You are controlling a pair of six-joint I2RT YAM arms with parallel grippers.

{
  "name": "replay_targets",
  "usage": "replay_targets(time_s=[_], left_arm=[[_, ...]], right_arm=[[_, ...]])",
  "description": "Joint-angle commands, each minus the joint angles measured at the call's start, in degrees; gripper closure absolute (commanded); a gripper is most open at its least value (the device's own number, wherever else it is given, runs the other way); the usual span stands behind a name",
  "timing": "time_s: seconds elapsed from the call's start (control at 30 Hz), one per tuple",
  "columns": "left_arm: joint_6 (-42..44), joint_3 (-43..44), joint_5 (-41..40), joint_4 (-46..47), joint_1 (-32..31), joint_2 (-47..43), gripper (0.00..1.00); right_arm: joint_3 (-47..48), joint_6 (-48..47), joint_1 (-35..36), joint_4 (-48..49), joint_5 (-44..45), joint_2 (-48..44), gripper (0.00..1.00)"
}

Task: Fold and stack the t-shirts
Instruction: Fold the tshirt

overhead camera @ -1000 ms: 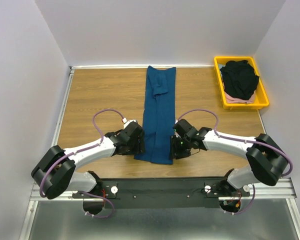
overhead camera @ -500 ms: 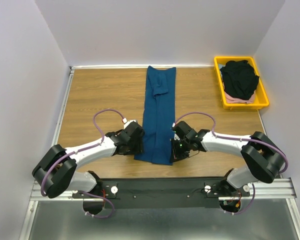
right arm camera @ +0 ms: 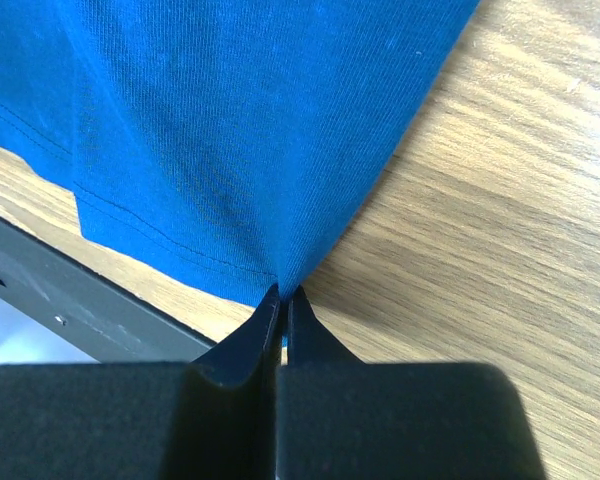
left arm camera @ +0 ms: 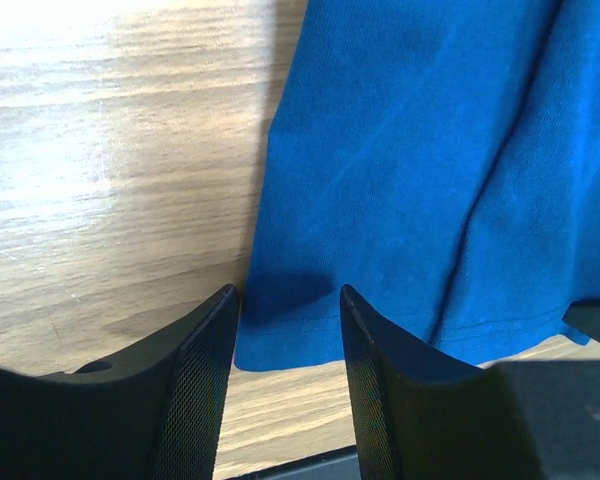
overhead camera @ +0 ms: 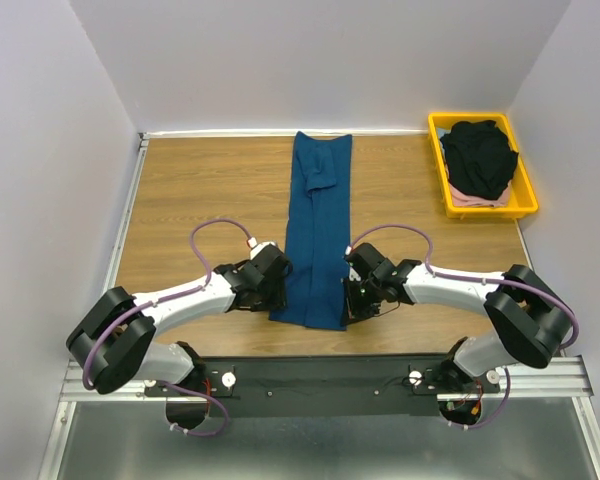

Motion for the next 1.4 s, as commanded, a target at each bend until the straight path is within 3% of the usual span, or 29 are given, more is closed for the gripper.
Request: replay_targets(time_s=[0.0,0.37,0.43,0.47,0.6,0.8,0.93,1.13,1.23,1.37], left_arm=[[-1.33,-0.72,-0.67,-5.27,-1.44,0.74,0.47],[-3.62,-0.28,-3.22,-9.14,-3.72,1.44,0.59],[-3.62,0.24,-2.7,-9.32,-4.68,2.32,0.66],[-3.7,0.42,-2.52,-9.41,-5.13,2.5,0.77],[-6.07,0.86,-1.47,-9.58,-8.29,2.5,1.0],[-10.99,0.95,2.4,-11.95,-16.28,-0.13,1.0],[-11.97,2.44,3.02,-11.87,-16.73,-2.33,1.0],[-4.25,12.26,-4.09,-10.82,-8.49,-1.81,1.0],[1.91,16.22,-6.11,-6.27,0.64,0.82,1.0],[9.89,20.71,-8.76,2.07,6.36,5.38,1.0]], right_arm=[[-1.22,-1.74,0.3,-3.41,3.12,-0.29,0.94],[-1.13,-2.35,0.39,-3.85,3.47,-0.73,0.94],[-1.13,-2.88,0.3,-4.02,3.21,-0.9,0.94],[-1.13,-2.97,0.3,-4.2,2.95,-0.99,0.95],[-1.13,-3.94,0.39,-6.74,1.89,-2.13,0.99],[-2.88,-3.94,0.3,-13.68,-2.5,-7.48,0.99],[-0.26,-4.29,0.3,-17.73,0.56,-9.43,0.99],[11.78,-9.99,-5.49,-22.74,8.82,-3.99,0.99],[20.38,-14.39,-11.02,-22.92,9.97,1.1,0.99],[34.42,-19.22,-14.81,-22.83,13.57,10.92,0.99]])
